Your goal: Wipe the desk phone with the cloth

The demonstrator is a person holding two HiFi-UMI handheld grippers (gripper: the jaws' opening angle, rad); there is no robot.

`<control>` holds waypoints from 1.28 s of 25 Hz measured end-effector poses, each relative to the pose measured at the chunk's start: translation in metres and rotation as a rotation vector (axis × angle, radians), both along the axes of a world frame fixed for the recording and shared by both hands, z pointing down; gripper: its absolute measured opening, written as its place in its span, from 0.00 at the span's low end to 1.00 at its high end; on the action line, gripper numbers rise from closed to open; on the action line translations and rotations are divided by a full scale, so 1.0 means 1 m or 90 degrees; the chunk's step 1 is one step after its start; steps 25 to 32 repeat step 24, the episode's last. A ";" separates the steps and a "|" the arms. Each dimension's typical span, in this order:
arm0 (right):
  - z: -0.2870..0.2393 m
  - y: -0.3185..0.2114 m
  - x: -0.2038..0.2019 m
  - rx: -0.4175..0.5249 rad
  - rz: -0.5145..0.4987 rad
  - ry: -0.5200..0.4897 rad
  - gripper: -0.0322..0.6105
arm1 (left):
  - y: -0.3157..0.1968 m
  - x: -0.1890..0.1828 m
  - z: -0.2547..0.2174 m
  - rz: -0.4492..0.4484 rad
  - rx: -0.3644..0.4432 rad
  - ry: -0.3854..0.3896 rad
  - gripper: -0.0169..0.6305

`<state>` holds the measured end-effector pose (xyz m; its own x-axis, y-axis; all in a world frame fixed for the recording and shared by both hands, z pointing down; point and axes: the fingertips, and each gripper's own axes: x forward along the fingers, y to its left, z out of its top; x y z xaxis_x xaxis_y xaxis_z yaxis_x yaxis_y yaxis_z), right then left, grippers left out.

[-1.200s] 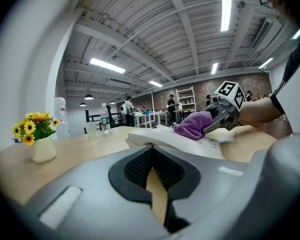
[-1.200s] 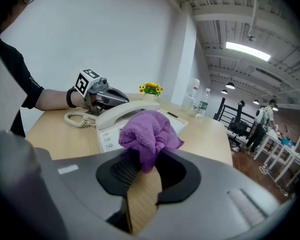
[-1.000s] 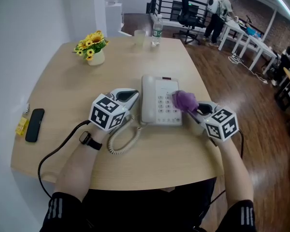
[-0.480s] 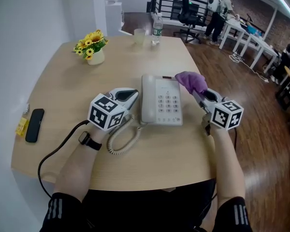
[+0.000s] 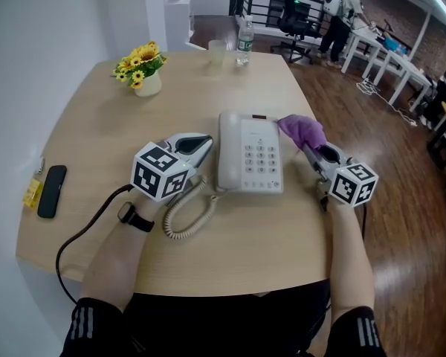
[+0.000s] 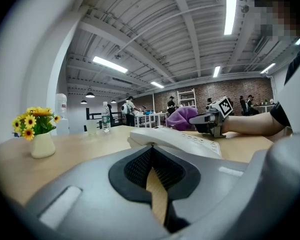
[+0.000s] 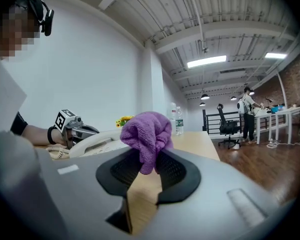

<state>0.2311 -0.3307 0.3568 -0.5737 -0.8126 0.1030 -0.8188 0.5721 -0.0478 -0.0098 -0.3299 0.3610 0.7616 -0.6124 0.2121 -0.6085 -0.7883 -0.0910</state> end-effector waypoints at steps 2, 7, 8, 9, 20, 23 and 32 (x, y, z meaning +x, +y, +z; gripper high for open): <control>-0.001 0.002 0.001 0.002 0.000 0.006 0.21 | 0.000 0.000 0.000 -0.001 -0.001 0.001 0.02; 0.000 0.003 0.001 0.000 -0.003 0.011 0.21 | 0.000 0.000 -0.001 -0.001 0.002 -0.003 0.02; 0.001 0.002 0.002 -0.003 -0.002 0.006 0.21 | 0.000 0.000 -0.001 -0.002 0.002 -0.002 0.02; 0.001 0.002 0.003 -0.007 -0.001 0.001 0.21 | 0.000 0.000 -0.001 -0.002 0.002 -0.002 0.02; 0.004 0.001 0.004 -0.020 -0.007 -0.005 0.21 | 0.000 0.001 -0.001 -0.001 0.000 -0.001 0.02; 0.004 0.000 0.003 -0.021 -0.010 -0.003 0.21 | 0.000 0.000 -0.001 -0.003 0.000 0.000 0.02; 0.003 0.000 0.002 -0.022 -0.012 -0.003 0.21 | 0.000 -0.001 -0.002 -0.004 0.000 0.000 0.02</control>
